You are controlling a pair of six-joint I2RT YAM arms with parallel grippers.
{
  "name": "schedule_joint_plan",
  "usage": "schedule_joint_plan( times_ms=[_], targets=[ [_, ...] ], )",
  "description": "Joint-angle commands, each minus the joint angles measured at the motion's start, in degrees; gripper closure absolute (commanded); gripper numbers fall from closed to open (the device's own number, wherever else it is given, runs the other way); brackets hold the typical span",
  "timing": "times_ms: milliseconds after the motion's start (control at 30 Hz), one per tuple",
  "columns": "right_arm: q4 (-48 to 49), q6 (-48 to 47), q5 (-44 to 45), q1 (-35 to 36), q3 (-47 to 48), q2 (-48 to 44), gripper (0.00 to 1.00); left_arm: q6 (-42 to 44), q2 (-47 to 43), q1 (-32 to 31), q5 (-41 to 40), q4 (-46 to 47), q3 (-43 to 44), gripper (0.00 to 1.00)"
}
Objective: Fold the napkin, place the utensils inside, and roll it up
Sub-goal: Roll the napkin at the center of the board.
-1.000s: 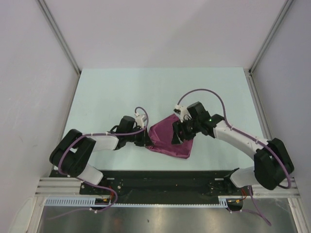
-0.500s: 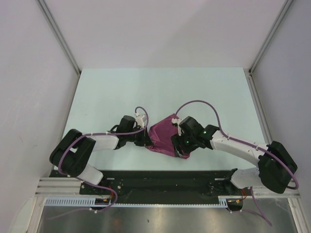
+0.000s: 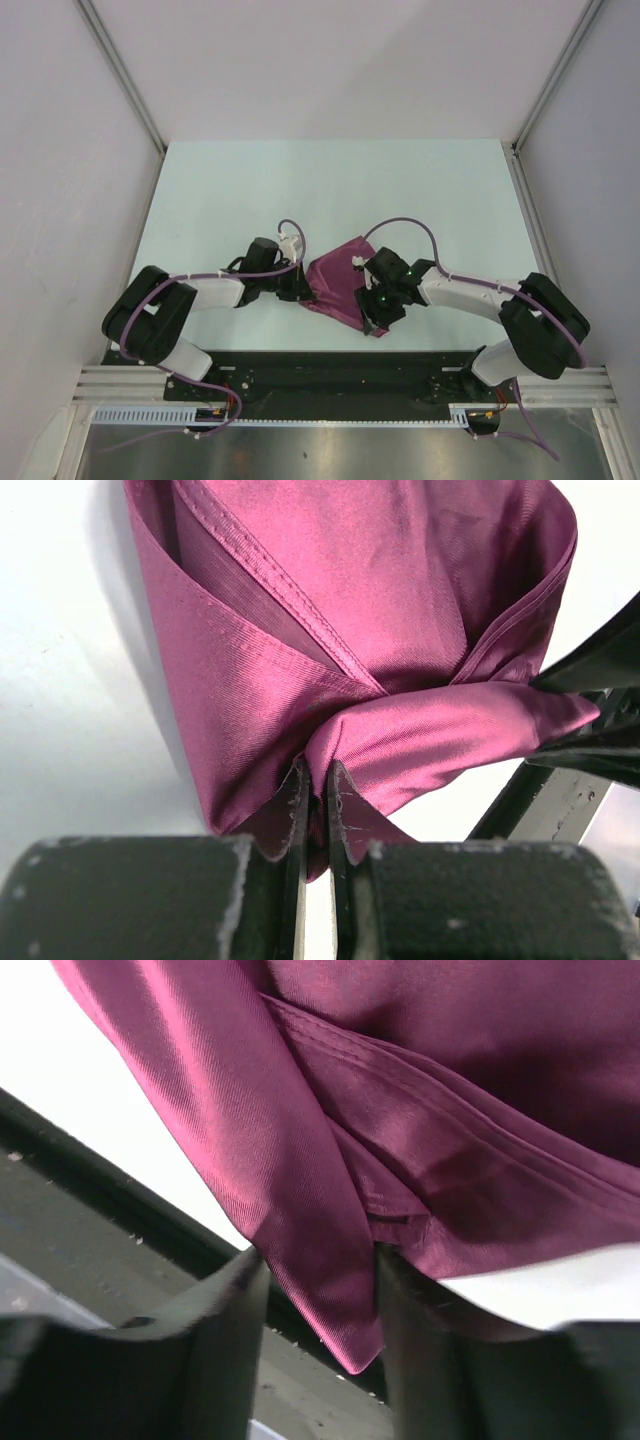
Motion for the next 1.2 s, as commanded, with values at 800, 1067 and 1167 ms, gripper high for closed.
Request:
schedule_joint_plan(
  times_ms=[800,1067,1167],
  targets=[
    [-14.45,-4.80,-2.42,-8.04,19.68,5.99,0.35,2.07,7.68,2.21,-0.82,-11.74,6.47,1.00],
    [5.75,-11.20,15.91,7.87,15.83,4.05,0.33,2.07,9.34,2.30,-0.30,-15.26,8.49,1.00],
    [9.98,-13.84,19.15,11.22,14.60,6.07,0.32,1.90,9.43,2.38,-0.03,-15.79,8.84,1.00]
  ],
)
